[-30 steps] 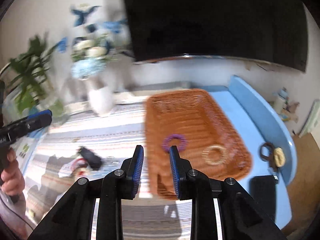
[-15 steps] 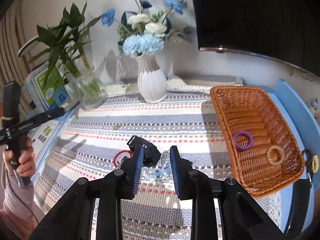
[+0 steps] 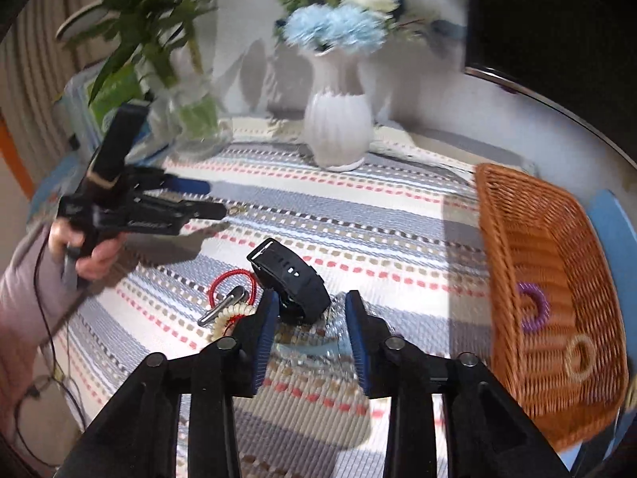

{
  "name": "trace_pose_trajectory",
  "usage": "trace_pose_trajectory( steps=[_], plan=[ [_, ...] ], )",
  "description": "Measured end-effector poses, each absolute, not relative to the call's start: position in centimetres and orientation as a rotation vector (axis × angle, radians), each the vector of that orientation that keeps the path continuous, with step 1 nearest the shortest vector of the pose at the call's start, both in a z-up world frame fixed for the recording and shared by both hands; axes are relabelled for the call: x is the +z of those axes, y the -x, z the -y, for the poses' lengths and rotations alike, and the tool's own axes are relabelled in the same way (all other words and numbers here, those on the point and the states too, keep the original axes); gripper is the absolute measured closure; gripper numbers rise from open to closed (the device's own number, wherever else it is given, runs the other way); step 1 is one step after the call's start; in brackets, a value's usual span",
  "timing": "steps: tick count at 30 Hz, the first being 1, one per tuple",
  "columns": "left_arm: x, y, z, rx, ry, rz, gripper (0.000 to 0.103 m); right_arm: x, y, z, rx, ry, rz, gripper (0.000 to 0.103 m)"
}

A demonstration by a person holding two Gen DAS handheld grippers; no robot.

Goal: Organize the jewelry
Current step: 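Grasp the black watch by its strap with the right tool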

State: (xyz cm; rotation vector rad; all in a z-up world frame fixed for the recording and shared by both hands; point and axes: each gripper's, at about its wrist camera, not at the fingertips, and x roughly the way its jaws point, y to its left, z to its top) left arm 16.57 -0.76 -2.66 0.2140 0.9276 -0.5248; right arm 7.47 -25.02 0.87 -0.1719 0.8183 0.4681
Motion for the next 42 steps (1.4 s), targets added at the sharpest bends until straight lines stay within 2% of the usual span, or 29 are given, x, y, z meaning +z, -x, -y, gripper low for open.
trace_pose_trajectory(
  steps=[5, 8, 10, 18, 23, 24, 25, 27, 36, 42],
  plan=[
    [-4.0, -17.1, 1.6, -0.566, -0.273, -0.93, 0.046, 0.1, -8.7, 23.6, 0.548, 0.269, -0.8, 0.05],
    [-4.4, -17.3, 2.2, -0.565, -0.296, -0.922, 0.052, -0.3, -9.1, 23.1, 0.572, 0.324, -0.788, 0.047],
    [-4.3, -17.4, 2.5, -0.569, -0.3, -0.916, 0.071, -0.6, -9.5, 22.9, 0.582, 0.344, -0.788, 0.047],
    [-4.4, -17.4, 3.7, -0.584, -0.339, -0.895, 0.094, -2.1, -10.9, 21.9, 0.598, 0.392, -0.808, 0.047],
    [-4.3, -17.0, 3.9, -0.562, -0.356, -0.871, 0.094, -2.7, -11.2, 21.2, 0.6, 0.417, -0.811, 0.048],
    [-4.3, -17.0, 3.8, -0.563, -0.349, -0.87, 0.094, -2.7, -11.2, 21.1, 0.599, 0.42, -0.807, 0.056],
    [-4.1, -16.9, 3.7, -0.569, -0.333, -0.87, 0.094, -2.7, -11.0, 21.1, 0.595, 0.427, -0.801, 0.071],
    [-3.4, -16.9, 3.1, -0.589, -0.287, -0.867, 0.094, -2.6, -11.0, 20.9, 0.568, 0.447, -0.798, 0.077],
    [3.0, -15.8, 0.7, -0.71, -0.068, -0.813, 0.094, 1.8, -9.2, 22.0, 0.528, 0.363, -0.707, 0.08],
    [7.8, -14.6, 3.7, -0.773, -0.075, -0.747, 0.094, 5.7, -7.4, 24.3, 0.455, 0.327, -0.634, 0.08]
  ],
)
